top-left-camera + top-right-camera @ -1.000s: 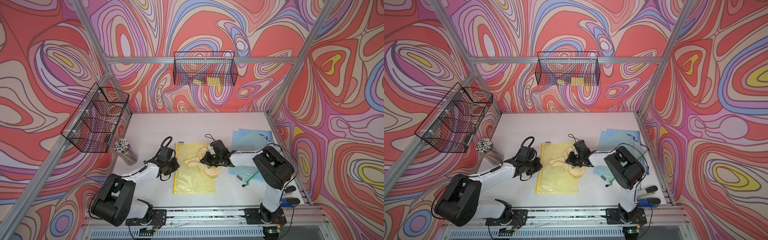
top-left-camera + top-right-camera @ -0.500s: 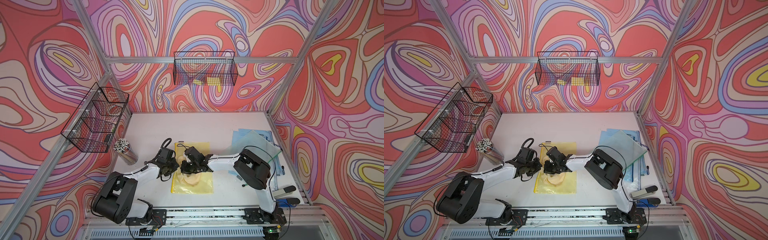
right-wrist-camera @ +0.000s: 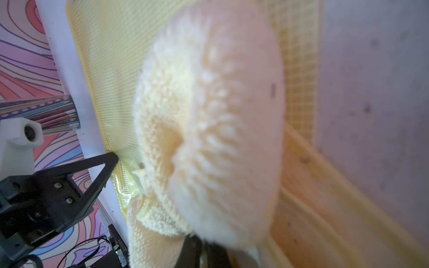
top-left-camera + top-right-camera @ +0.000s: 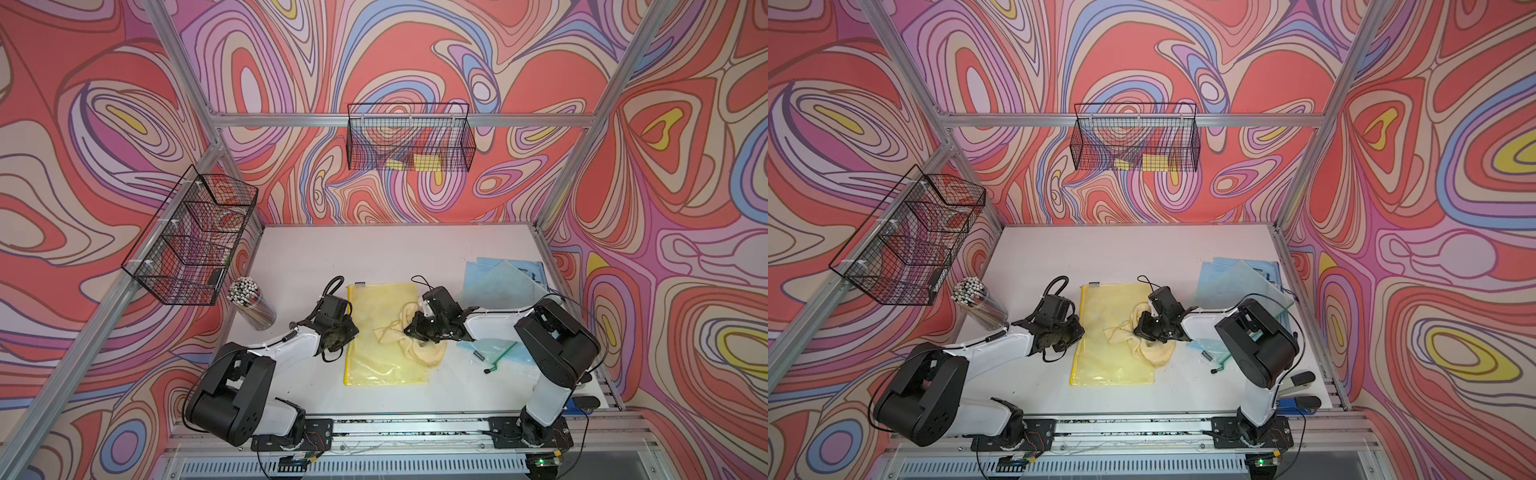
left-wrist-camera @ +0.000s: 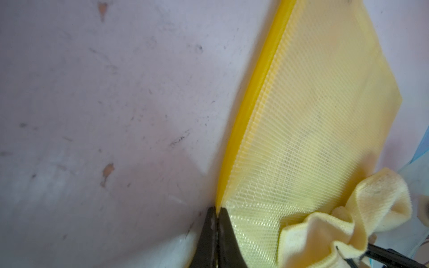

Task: Wipe the document bag
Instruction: Wipe the dirt from the document bag.

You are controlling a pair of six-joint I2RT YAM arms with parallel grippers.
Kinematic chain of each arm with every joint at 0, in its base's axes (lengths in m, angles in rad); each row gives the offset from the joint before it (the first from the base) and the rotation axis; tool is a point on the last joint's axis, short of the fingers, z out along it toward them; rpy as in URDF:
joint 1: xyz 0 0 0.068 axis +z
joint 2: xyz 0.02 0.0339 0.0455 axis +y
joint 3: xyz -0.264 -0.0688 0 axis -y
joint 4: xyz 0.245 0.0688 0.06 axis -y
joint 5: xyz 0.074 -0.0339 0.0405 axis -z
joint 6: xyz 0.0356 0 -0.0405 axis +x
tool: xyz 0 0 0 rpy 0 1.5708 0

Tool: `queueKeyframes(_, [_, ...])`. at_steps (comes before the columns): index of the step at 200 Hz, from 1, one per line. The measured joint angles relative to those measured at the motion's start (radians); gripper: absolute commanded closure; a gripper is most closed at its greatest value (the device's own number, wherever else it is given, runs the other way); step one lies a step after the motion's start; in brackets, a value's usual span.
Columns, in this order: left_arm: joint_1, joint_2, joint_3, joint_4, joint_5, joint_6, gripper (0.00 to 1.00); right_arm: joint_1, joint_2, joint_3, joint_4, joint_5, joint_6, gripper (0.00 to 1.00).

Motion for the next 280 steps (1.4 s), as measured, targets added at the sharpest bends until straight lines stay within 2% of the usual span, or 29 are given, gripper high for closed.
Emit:
queueKeyframes(19, [0.001, -0.003, -0.003, 0.01, -0.027, -0.038, 1.0, 0.057, 0.03, 0.071, -0.06, 0.024, 0.001, 1.0])
queueKeyframes(40, [0.001, -0.023, -0.012, 0.014, -0.069, -0.09, 1.0, 0.169, 0.11, 0.21, -0.107, 0.04, 0.004, 1.0])
queueKeyframes(67, [0.001, -0.059, -0.013, 0.014, -0.132, -0.159, 1.0, 0.299, 0.219, 0.359, -0.105, 0.033, 0.024, 1.0])
queueKeyframes(87, [0.001, -0.073, -0.016, 0.014, -0.163, -0.206, 1.0, 0.345, 0.272, 0.399, -0.081, 0.019, 0.047, 1.0])
queueKeyframes(122, [0.001, -0.074, -0.021, 0.014, -0.181, -0.235, 1.0, 0.332, 0.292, 0.383, -0.026, -0.012, 0.082, 1.0])
queueKeyframes(146, [0.003, -0.093, -0.051, 0.02, -0.189, -0.238, 1.0, 0.278, 0.239, 0.267, 0.053, -0.035, 0.087, 1.0])
queueKeyframes(179, [0.005, -0.108, -0.078, 0.013, -0.187, -0.238, 1.0, 0.063, 0.048, 0.032, 0.037, -0.027, 0.052, 1.0])
queueKeyframes(195, [0.005, -0.108, -0.078, 0.014, -0.187, -0.238, 1.0, -0.035, -0.026, -0.024, -0.018, -0.002, 0.02, 1.0])
queueKeyframes(208, [0.005, -0.108, -0.078, 0.014, -0.186, -0.238, 1.0, -0.064, -0.059, -0.028, -0.078, 0.035, -0.005, 1.0])
queueKeyframes(235, [0.006, -0.106, -0.078, 0.015, -0.186, -0.238, 1.0, -0.016, -0.045, 0.031, -0.152, 0.062, -0.019, 1.0])
queueKeyframes(253, [0.006, -0.101, -0.078, 0.016, -0.185, -0.238, 1.0, 0.087, 0.034, 0.159, -0.192, 0.073, -0.018, 1.0])
queueKeyframes(280, [0.006, -0.1, -0.078, 0.017, -0.185, -0.238, 1.0, 0.258, 0.175, 0.36, -0.157, 0.039, 0.006, 1.0])
